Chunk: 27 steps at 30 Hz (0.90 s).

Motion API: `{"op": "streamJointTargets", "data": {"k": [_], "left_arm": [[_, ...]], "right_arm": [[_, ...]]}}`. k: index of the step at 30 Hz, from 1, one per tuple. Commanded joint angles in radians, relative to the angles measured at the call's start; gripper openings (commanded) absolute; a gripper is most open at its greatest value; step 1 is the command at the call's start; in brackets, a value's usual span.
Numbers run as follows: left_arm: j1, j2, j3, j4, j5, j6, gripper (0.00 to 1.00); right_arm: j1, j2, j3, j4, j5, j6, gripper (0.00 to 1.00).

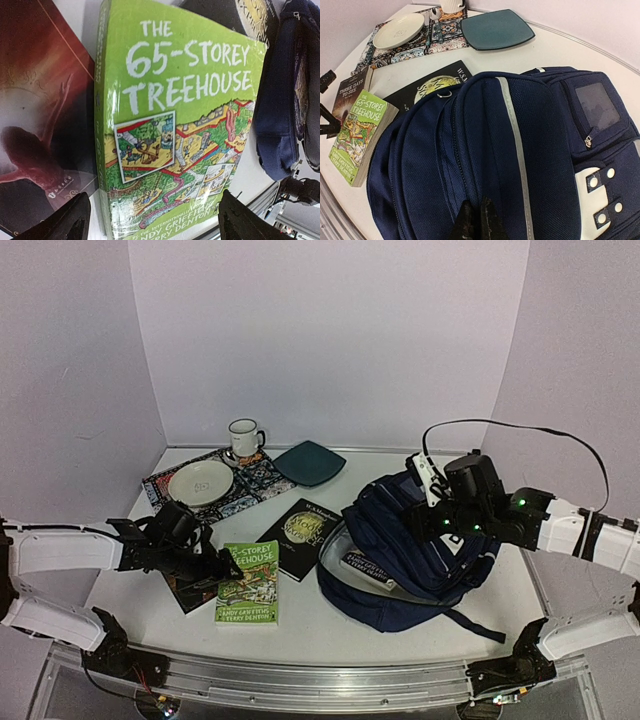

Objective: Pack the student bag
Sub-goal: Pick up the book at the center of the board.

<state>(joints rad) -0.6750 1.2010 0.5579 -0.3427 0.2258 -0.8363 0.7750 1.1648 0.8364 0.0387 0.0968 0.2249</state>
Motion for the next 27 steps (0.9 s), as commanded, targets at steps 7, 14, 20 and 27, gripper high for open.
{"op": "streamJointTargets", "data": {"k": [7, 14, 20, 27], "left_arm": [[0.035, 0.056, -0.121, 0.243, 0.198, -0.032, 0.83], [0.076, 0.125, -0.186, 0.361, 0.266, -0.048, 0.79], [0.083, 0.199, -0.203, 0.436, 0.258, -0.058, 0.74], [0.085, 0.250, -0.203, 0.499, 0.247, -0.066, 0.54]], "right_arm": [[-0.005, -0.039, -0.006, 0.027, 0.011, 0.011, 0.00], [-0.005, -0.045, -0.004, 0.026, 0.010, 0.005, 0.00], [-0.005, -0.034, 0.000, 0.026, -0.004, 0.004, 0.00], [-0.005, -0.009, -0.018, 0.024, 0.002, 0.004, 0.00]]}}
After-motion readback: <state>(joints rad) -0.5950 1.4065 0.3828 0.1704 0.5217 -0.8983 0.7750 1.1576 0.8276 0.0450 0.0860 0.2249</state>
